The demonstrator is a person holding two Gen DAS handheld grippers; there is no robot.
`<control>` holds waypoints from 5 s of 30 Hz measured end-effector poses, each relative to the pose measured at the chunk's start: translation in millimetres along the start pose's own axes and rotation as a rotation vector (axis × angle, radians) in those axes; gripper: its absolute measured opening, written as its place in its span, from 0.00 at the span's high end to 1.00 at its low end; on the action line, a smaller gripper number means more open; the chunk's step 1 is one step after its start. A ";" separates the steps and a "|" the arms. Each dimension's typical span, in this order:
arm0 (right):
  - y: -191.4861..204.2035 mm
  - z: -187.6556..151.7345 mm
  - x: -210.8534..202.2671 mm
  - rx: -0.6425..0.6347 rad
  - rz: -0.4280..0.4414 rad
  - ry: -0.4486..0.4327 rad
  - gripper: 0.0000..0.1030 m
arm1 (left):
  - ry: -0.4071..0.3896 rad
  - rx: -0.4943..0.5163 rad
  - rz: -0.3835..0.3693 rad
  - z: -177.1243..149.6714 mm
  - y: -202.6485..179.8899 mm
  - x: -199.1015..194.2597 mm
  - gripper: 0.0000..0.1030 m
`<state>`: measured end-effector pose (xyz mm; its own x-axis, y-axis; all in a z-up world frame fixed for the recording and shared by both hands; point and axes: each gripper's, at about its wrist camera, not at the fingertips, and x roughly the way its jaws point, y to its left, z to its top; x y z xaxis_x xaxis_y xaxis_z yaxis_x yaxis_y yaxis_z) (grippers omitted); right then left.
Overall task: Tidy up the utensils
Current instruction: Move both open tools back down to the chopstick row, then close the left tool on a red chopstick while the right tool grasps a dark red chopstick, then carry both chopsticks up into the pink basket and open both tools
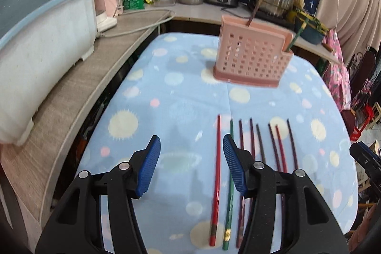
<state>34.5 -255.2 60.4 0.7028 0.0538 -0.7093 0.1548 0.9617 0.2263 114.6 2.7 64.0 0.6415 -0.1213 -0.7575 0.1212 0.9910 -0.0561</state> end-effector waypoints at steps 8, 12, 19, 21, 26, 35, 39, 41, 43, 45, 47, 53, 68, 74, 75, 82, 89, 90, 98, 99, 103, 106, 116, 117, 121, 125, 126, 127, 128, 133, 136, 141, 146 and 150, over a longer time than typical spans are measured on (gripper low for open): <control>1.2 -51.7 19.5 -0.025 -0.019 0.092 0.57 | 0.061 -0.021 0.013 -48.4 4.5 9.8 0.49; 4.2 -66.3 24.8 -0.036 -0.017 0.115 0.57 | 0.078 -0.013 0.019 -61.4 2.4 11.5 0.49; 8.5 -79.5 26.9 -0.045 -0.021 0.133 0.57 | 0.093 0.001 0.007 -75.0 -0.8 11.1 0.49; 9.2 -82.2 27.9 -0.046 -0.023 0.138 0.57 | 0.098 0.006 0.005 -77.3 -1.4 11.2 0.49; 9.9 -88.6 31.3 -0.043 -0.029 0.149 0.57 | 0.115 0.014 -0.005 -84.2 -4.2 12.8 0.49; 13.4 -93.4 35.5 -0.050 -0.034 0.153 0.60 | 0.142 0.029 -0.011 -92.2 -6.3 16.6 0.49; 14.8 -95.9 38.4 -0.057 -0.039 0.161 0.66 | 0.156 0.029 -0.012 -95.4 -6.6 19.6 0.49; 15.1 -97.4 40.1 -0.058 -0.042 0.167 0.68 | 0.166 0.027 -0.018 -97.2 -6.8 21.0 0.49; 15.2 -98.6 41.8 -0.058 -0.042 0.174 0.70 | 0.170 0.030 -0.023 -98.7 -8.0 21.4 0.49; 15.1 -99.6 43.1 -0.058 -0.042 0.179 0.73 | 0.171 0.038 -0.028 -99.7 -9.9 21.6 0.49; 15.4 -100.9 44.3 -0.060 -0.043 0.184 0.74 | 0.174 0.042 -0.033 -100.6 -11.6 22.0 0.49; 16.9 -104.1 46.0 -0.068 -0.043 0.192 0.79 | 0.186 0.043 -0.041 -103.6 -13.7 24.4 0.49; 15.1 -106.1 46.1 -0.071 -0.054 0.188 0.90 | 0.224 0.031 -0.040 -113.5 -12.0 32.4 0.53; 15.0 -106.1 46.1 -0.072 -0.053 0.188 0.90 | 0.219 0.025 -0.035 -113.6 -9.3 31.7 0.68; 14.7 -106.1 46.1 -0.070 -0.053 0.188 0.90 | 0.219 0.024 -0.036 -113.3 -9.0 31.8 0.69; 14.4 -106.2 46.0 -0.070 -0.051 0.187 0.90 | 0.223 0.022 -0.045 -112.5 -8.6 33.2 0.91; 14.1 -103.9 45.6 -0.075 -0.049 0.190 0.92 | 0.236 0.012 -0.052 -110.6 -7.6 33.8 0.92; 14.2 -103.0 45.0 -0.077 -0.049 0.189 0.93 | 0.238 0.012 -0.052 -110.2 -7.4 33.9 0.92; 14.0 -86.3 32.5 -0.076 -0.052 0.136 0.93 | 0.226 0.008 -0.051 -100.5 -4.9 26.7 0.93; 13.2 -82.3 30.0 -0.073 -0.051 0.126 0.93 | 0.222 0.007 -0.052 -98.5 -4.7 25.1 0.93; 11.3 -63.3 17.8 -0.064 -0.045 0.073 0.93 | 0.205 -0.002 -0.060 -86.9 -3.7 17.2 0.93; 9.5 -46.1 7.4 -0.061 -0.044 0.026 0.93 | 0.178 -0.010 -0.068 -74.1 -2.7 8.7 0.93; 6.7 25.0 -21.3 -0.046 -0.022 -0.139 0.93 | 0.052 -0.020 -0.084 -16.9 -5.1 -20.4 0.93; 6.4 31.3 -23.0 -0.044 -0.019 -0.152 0.93 | 0.042 -0.023 -0.083 -10.0 -4.8 -22.5 0.93; 4.9 57.8 -26.4 -0.032 -0.011 -0.199 0.93 | -0.003 -0.043 -0.089 20.3 -2.6 -29.5 0.93; 1.3 79.0 -26.8 -0.008 0.006 -0.223 0.93 | -0.056 -0.054 -0.091 48.5 -1.7 -37.5 0.93; 0.4 83.8 -26.9 -0.002 0.011 -0.229 0.93 | -0.066 -0.054 -0.091 54.4 -2.2 -38.6 0.93; -0.3 88.4 -26.8 0.003 0.015 -0.235 0.93 | -0.076 -0.054 -0.090 60.9 -2.7 -39.5 0.93; -0.7 92.2 -26.9 0.006 0.017 -0.240 0.93 | -0.086 -0.055 -0.091 68.6 -3.4 -40.5 0.93; -2.5 112.8 -28.2 0.022 0.039 -0.265 0.93 | -0.125 -0.059 -0.108 99.3 -7.3 -44.7 0.93; -1.9 127.2 -30.0 0.025 0.050 -0.289 0.93 | -0.159 -0.056 -0.127 119.2 -13.0 -50.9 0.93; -1.2 159.7 -38.3 0.044 0.087 -0.351 0.93 | -0.230 -0.064 -0.160 153.7 -19.1 -65.9 0.93; 7.6 201.4 -46.6 0.052 0.119 -0.432 0.93 | -0.319 -0.074 -0.178 193.0 -27.1 -84.6 0.93; 16.1 235.4 -48.2 0.050 0.138 -0.489 0.93 | -0.401 -0.090 -0.185 224.5 -32.7 -97.3 0.93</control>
<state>166.6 -305.6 255.3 0.9599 0.0362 -0.2782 0.0621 0.9397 0.3364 218.3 -30.4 285.5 0.8604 -0.2915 -0.4180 0.2064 0.9493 -0.2371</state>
